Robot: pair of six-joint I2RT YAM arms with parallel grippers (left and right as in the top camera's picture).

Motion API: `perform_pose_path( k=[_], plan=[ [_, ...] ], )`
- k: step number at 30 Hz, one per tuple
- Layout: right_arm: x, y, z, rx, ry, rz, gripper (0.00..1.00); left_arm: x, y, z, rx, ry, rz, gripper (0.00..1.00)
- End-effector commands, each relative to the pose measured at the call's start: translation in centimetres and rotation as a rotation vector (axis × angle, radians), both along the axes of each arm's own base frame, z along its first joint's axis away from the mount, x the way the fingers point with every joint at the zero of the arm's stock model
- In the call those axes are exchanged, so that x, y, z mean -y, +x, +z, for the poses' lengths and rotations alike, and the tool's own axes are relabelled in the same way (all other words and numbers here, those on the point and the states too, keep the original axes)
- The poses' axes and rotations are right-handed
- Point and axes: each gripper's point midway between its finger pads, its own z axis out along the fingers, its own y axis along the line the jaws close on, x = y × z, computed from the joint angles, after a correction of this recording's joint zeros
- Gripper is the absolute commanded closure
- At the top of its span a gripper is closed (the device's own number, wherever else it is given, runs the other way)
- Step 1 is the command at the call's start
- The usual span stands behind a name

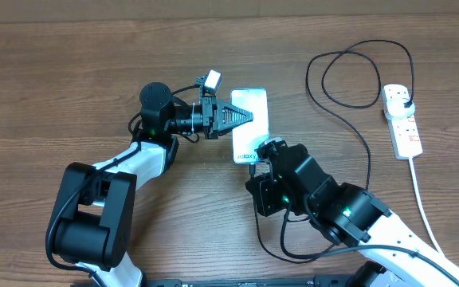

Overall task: Plug charger to phone and switch on socket
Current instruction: 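Push the USB-C plug up into the phone's bottom port with the right gripper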

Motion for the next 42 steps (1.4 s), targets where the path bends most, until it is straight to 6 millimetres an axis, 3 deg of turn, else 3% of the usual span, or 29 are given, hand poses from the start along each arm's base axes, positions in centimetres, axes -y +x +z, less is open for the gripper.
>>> perform_pose_path(
  k=[1,10,13,16,20,33,38,42],
  plan=[
    [0.0,1.2,0.0,0.04,-0.016,-0.029,0.96,0.7,-1.2,1.0,0.043,-0.009,-0.067,0.96],
    [-0.2,3.0,3.0,0.128,0.001,-0.073,0.96,0.6,-2.3,1.0,0.15,-0.015,-0.126,0.96],
    [-0.2,3.2,3.4,0.139,0.004,-0.078,0.9,0.6,-2.3,1.0,0.152,-0.016,-0.13,0.96],
    [-0.4,2.5,3.1,0.104,0.012,-0.059,0.84,0.6,-2.2,1.0,0.152,-0.015,-0.12,0.96],
    [-0.4,1.7,2.6,0.051,0.017,-0.048,0.84,0.7,-1.7,1.0,0.148,-0.013,-0.096,0.96],
    [-0.5,1.6,0.9,-0.026,-0.009,-0.082,0.83,0.7,-1.4,1.0,0.116,-0.011,-0.076,0.96],
    [-0.2,1.3,0.6,-0.063,-0.009,-0.114,0.84,0.7,-1.3,1.0,0.116,-0.011,-0.069,0.96],
    [-0.3,1.5,0.7,-0.053,-0.005,-0.117,0.92,0.7,-1.3,1.0,0.117,-0.011,-0.071,0.96]
  ],
)
